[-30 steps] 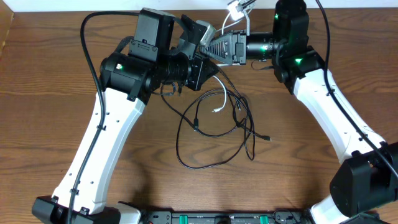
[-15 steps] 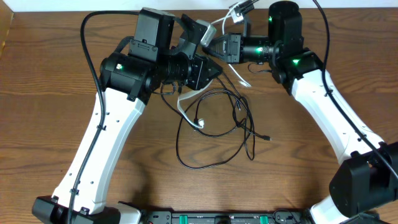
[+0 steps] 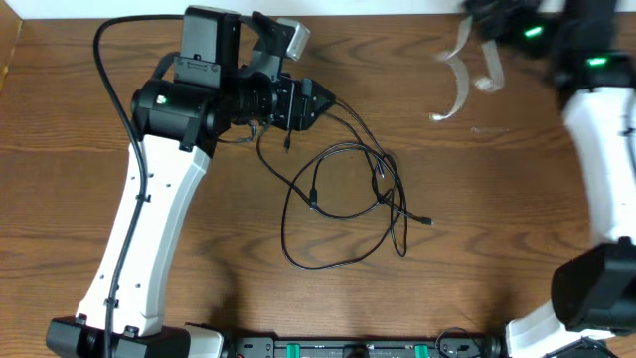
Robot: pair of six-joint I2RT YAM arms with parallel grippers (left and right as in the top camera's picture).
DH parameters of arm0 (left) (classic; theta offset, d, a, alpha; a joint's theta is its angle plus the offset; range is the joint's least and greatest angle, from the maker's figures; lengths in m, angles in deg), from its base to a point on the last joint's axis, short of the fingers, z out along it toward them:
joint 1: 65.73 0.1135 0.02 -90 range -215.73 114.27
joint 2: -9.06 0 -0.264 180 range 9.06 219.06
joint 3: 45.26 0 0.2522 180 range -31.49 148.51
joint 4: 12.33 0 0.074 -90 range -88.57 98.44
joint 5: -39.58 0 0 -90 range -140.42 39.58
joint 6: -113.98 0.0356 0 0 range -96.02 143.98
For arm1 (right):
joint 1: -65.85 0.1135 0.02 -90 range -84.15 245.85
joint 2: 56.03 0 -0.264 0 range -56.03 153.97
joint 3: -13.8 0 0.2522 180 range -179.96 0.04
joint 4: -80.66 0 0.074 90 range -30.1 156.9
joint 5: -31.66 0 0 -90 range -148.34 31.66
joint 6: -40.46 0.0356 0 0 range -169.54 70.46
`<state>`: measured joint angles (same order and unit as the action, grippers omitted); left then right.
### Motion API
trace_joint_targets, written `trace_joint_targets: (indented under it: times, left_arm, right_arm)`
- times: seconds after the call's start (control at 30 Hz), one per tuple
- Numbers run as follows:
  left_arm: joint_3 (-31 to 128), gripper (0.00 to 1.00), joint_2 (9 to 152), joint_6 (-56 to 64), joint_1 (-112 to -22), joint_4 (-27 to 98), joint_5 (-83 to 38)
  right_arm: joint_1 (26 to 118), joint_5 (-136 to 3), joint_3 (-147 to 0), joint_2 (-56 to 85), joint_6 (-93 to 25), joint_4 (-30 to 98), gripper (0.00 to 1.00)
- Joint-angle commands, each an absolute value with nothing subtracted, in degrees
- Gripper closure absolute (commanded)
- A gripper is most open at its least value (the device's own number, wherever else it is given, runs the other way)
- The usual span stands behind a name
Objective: Untangle cables
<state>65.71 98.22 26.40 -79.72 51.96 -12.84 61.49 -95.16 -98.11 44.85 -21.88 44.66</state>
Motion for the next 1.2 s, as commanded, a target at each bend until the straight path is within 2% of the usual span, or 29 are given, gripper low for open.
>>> trace_joint_targets:
  times: [0.0, 0.3, 0.47, 0.77, 1.03, 1.17]
  left_arm:
    - [66.24, 0.34, 98.11, 26.75, -79.51, 51.87, -12.47]
    - [66.24, 0.34, 98.11, 26.75, -79.51, 51.65, -12.49]
    - [66.24, 0.34, 98.11, 26.75, -79.51, 51.65, -12.49]
    - [66.24, 0.34, 98.27, 26.75, -79.51, 51.0, -13.67]
    - [66.24, 0.34, 99.49, 26.75, -79.51, 49.36, -15.13]
    - [66.24, 0.34, 100.08, 26.77, -79.51, 48.66, -15.16]
  right_arm:
    - [54.8, -76.75, -103.44, 44.41, -28.11, 43.99, 0.99]
    - [52.99, -55.92, -103.61, 46.27, -39.84, 47.99, 0.99]
    - [52.71, -53.93, -108.27, 55.97, -41.99, 49.21, 0.99]
    - [51.83, -41.89, -110.22, 67.78, -41.85, 58.56, 0.99]
    - [47.4, -41.5, -110.22, 74.88, -33.57, 75.24, 0.99]
    - [46.72, -42.55, -110.22, 77.59, -30.66, 75.42, 0.99]
